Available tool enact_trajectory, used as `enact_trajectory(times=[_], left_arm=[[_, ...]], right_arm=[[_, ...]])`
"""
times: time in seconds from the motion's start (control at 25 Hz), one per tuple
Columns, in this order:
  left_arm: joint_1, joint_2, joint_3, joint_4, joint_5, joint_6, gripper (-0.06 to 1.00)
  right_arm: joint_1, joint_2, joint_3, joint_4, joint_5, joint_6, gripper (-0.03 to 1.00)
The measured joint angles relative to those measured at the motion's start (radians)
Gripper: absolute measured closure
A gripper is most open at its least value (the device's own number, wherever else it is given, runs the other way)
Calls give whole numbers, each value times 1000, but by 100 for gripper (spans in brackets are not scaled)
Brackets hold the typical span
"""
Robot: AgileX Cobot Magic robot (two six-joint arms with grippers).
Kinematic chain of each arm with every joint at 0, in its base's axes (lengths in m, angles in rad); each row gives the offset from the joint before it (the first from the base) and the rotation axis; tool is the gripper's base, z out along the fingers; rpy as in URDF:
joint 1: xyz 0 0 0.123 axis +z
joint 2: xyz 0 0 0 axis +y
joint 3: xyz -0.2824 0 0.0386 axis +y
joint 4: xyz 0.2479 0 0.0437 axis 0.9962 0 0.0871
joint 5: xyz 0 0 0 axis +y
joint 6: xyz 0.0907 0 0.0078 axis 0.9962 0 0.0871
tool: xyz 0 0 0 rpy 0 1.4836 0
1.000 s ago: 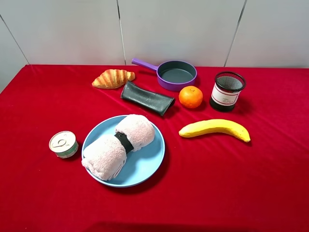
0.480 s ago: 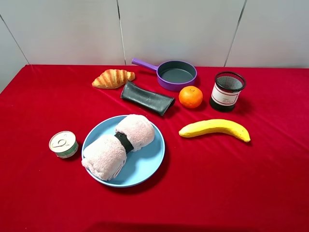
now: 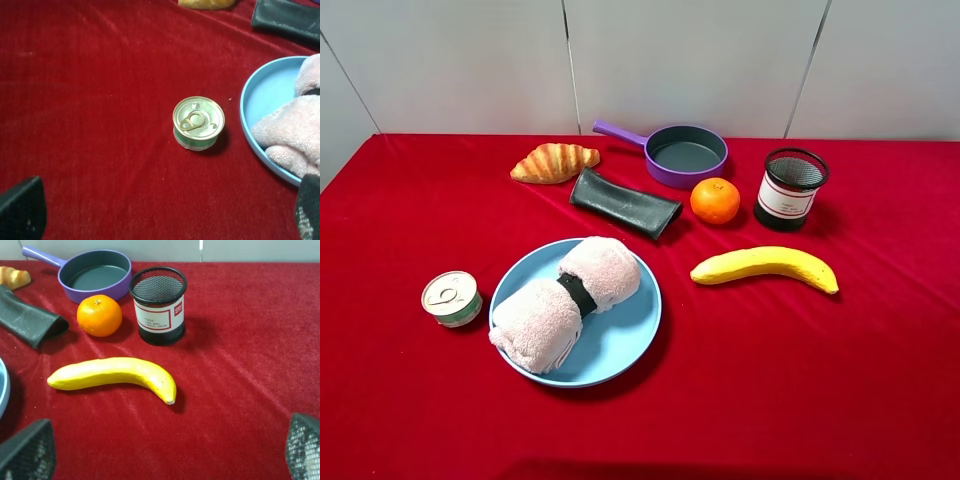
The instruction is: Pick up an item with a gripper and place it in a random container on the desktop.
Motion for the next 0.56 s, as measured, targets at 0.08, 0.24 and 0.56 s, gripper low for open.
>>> enact_trajectory(times=[0.08,0.24,0.56], left_arm=[[0,0,0,0,0,0,-5],[0,0,0,0,0,0,-5],[0,0,0,0,0,0,-5]], right_arm=[[0,0,0,0,0,0,28],[0,0,0,0,0,0,28],[0,0,0,0,0,0,28]])
